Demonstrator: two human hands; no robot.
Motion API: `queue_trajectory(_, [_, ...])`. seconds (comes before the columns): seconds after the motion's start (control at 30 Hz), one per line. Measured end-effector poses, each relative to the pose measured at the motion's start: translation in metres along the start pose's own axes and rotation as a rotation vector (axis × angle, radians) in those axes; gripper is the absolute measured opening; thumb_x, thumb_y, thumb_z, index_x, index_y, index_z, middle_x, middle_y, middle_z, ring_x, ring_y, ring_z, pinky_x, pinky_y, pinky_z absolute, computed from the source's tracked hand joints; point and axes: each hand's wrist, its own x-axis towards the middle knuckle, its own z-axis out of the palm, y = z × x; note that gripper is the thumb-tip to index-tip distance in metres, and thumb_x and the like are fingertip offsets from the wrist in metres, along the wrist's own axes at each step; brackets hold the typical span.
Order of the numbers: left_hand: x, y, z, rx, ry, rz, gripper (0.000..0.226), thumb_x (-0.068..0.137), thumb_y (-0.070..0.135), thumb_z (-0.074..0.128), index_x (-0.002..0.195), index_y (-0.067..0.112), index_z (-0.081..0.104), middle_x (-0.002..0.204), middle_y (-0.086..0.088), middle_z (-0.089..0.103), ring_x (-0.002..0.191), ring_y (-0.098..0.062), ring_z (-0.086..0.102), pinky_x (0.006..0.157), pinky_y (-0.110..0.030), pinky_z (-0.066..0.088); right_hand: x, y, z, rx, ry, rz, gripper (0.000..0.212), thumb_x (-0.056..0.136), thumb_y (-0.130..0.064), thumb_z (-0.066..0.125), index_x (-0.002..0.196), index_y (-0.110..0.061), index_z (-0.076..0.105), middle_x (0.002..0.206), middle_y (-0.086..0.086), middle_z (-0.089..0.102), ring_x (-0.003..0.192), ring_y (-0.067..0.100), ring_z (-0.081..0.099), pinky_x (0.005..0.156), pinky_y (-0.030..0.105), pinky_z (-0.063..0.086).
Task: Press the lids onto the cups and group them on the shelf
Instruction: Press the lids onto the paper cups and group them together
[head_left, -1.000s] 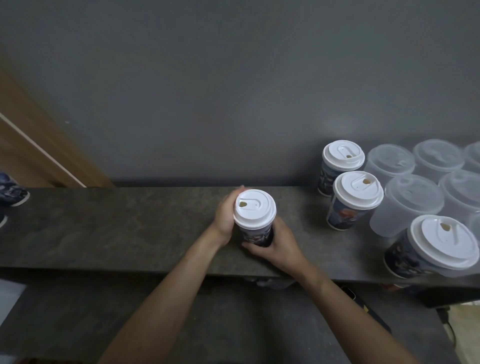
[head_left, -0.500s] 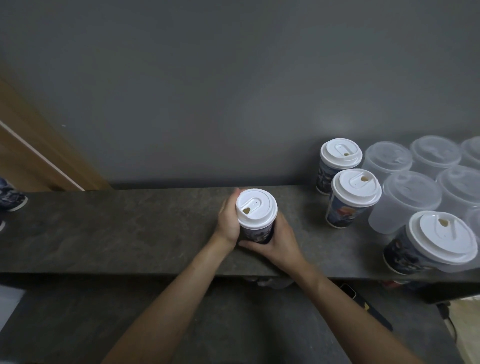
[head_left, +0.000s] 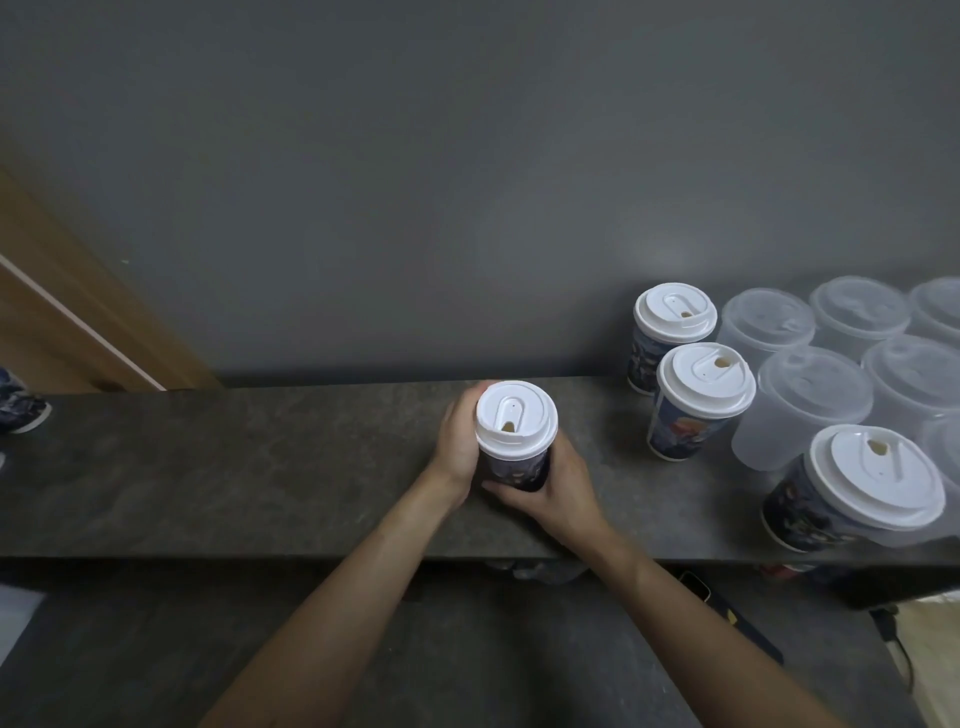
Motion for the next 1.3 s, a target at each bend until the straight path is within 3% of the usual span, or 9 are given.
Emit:
queue_trajectory(0.1, [0.010,0.009,-0.005,-0.004,-0.215,-0.075,0.044,0.106,0.026,0.039,0.088,0.009,0.075,0.087,-0.005,0.075,0.085,-0.015,0.069,0.084,-0.031,0.051,0.001,0.001,-0.003,0.002,-0.048,-0.035,0.080,0.067,-0.037,0.095,0.136,-0.021,0.057,0.130,-0.013,0.064,0.121,-0.001,0.058,0.101,0.018,0.047])
queue_trajectory(0.27, [0.012,-0.004,-0.004,-0.211,0.142,-0.090,0.032,0.102,0.017,0.047,0.082,0.010,0.071,0.076,0.000,0.074,0.072,-0.012,0.069,0.075,-0.028,0.053,0.001,0.003,0.002,-0.044,-0.090,0.048,0.079,0.064,-0.055,0.092,0.127,-0.027,0.053,0.124,-0.009,0.066,0.115,0.004,0.062,0.094,0.022,0.050])
queue_trajectory(0.4, [0.020,0.000,-0.020,-0.367,0.159,-0.204,0.037,0.101,0.023,0.039,0.104,0.005,0.071,0.103,-0.015,0.073,0.099,-0.031,0.067,0.091,-0.040,0.052,0.000,-0.006,-0.007,0.033,-0.102,0.067,0.064,0.072,-0.051,0.089,0.124,-0.035,0.055,0.118,-0.016,0.070,0.107,-0.003,0.065,0.091,0.022,0.052])
queue_trajectory(0.57, [0.015,0.033,-0.022,-0.380,-0.042,-0.117,0.075,0.097,0.063,0.046,0.139,0.002,0.056,0.134,-0.021,0.064,0.125,-0.037,0.061,0.106,-0.048,0.049,-0.007,-0.059,-0.023,0.485,-0.251,0.221,0.048,0.078,-0.046,0.082,0.114,-0.017,0.070,0.106,-0.001,0.079,0.099,0.013,0.073,0.088,0.030,0.054])
queue_trajectory(0.7, [0.000,0.067,-0.009,-0.295,-0.265,-0.109,0.084,0.072,0.072,0.068,0.119,0.002,0.072,0.115,-0.021,0.069,0.096,-0.031,0.070,0.085,-0.040,0.059,-0.013,-0.113,-0.028,1.037,-0.431,0.448,0.082,0.050,-0.061,0.093,0.104,-0.004,0.069,0.081,0.018,0.071,0.070,0.027,0.066,0.062,0.031,0.056])
queue_trajectory(0.8, [-0.001,0.076,0.000,-0.271,-0.232,-0.094,0.108,0.057,0.075,0.080,0.128,-0.004,0.063,0.112,-0.023,0.066,0.091,-0.031,0.068,0.083,-0.040,0.057,-0.017,-0.133,-0.037,1.088,-0.393,0.433,0.076,0.062,-0.060,0.086,0.107,-0.002,0.067,0.079,0.021,0.070,0.066,0.025,0.066,0.061,0.029,0.057])
queue_trajectory(0.93, [-0.004,0.085,0.006,-0.273,-0.247,-0.053,0.074,0.079,0.065,0.069,0.119,0.003,0.071,0.109,-0.018,0.070,0.093,-0.029,0.069,0.090,-0.042,0.055,-0.021,-0.144,-0.047,0.689,-0.152,0.351,0.055,0.073,-0.058,0.072,0.102,-0.012,0.071,0.082,0.006,0.076,0.071,0.020,0.071,0.067,0.033,0.059])
queue_trajectory(1.07, [-0.008,0.093,0.012,-0.240,-0.241,0.013,0.076,0.076,0.052,0.076,0.131,0.001,0.063,0.116,-0.020,0.066,0.106,-0.034,0.063,0.108,-0.053,0.046,-0.030,-0.151,-0.069,0.021,0.024,0.171,0.049,0.077,-0.063,0.073,0.106,-0.025,0.064,0.086,-0.009,0.076,0.080,0.003,0.071,0.069,0.024,0.053])
queue_trajectory(1.3, [-0.012,0.097,0.022,-0.229,-0.224,-0.043,0.062,0.064,0.051,0.078,0.112,0.012,0.075,0.106,-0.017,0.066,0.102,-0.032,0.058,0.114,-0.055,0.036,-0.036,-0.154,-0.081,-0.425,0.197,-0.031,0.062,0.074,-0.077,0.054,0.109,-0.027,0.050,0.091,-0.001,0.073,0.088,0.027,0.069,0.068,0.040,0.052])
